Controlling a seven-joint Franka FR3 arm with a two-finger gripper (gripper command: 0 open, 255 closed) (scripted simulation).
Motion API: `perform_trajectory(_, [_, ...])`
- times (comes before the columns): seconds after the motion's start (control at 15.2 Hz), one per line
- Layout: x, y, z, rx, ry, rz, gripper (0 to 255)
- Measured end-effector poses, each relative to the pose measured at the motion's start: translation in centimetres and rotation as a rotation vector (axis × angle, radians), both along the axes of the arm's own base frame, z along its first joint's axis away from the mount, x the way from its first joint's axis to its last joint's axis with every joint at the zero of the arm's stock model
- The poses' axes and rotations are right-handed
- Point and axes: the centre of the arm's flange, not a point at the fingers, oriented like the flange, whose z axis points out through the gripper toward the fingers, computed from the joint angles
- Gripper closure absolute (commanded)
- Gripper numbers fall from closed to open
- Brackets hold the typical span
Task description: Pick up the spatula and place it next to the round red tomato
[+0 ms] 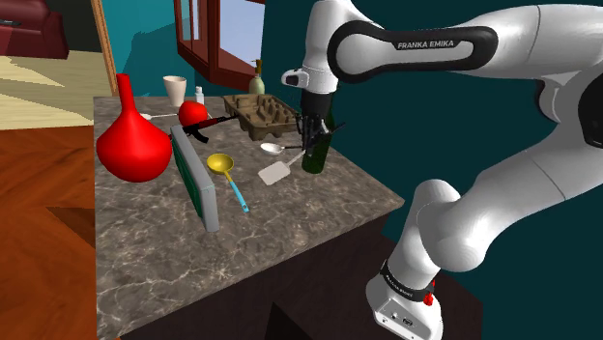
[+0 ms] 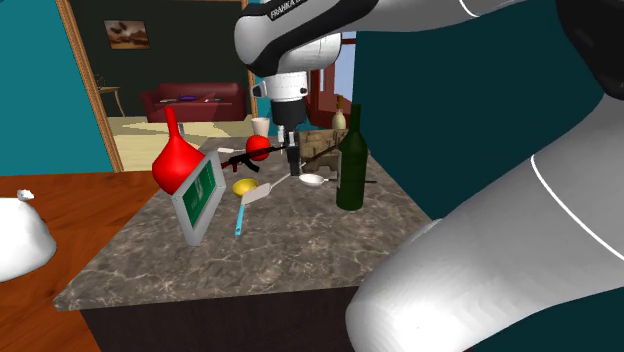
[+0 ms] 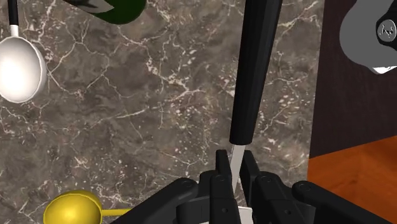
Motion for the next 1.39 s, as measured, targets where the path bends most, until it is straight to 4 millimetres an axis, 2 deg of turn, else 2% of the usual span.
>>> perform_trajectory(0.13, [0.6,-0.1,0.9,0.0,0.0,0.0,255])
perform_trajectory(0.26, [2.7,-0.2,1.1,0.001,0.0,0.0,255])
perform_trajectory(1.39, [25.1,-2.7,1.2,0.0,0.001,-0.002,255])
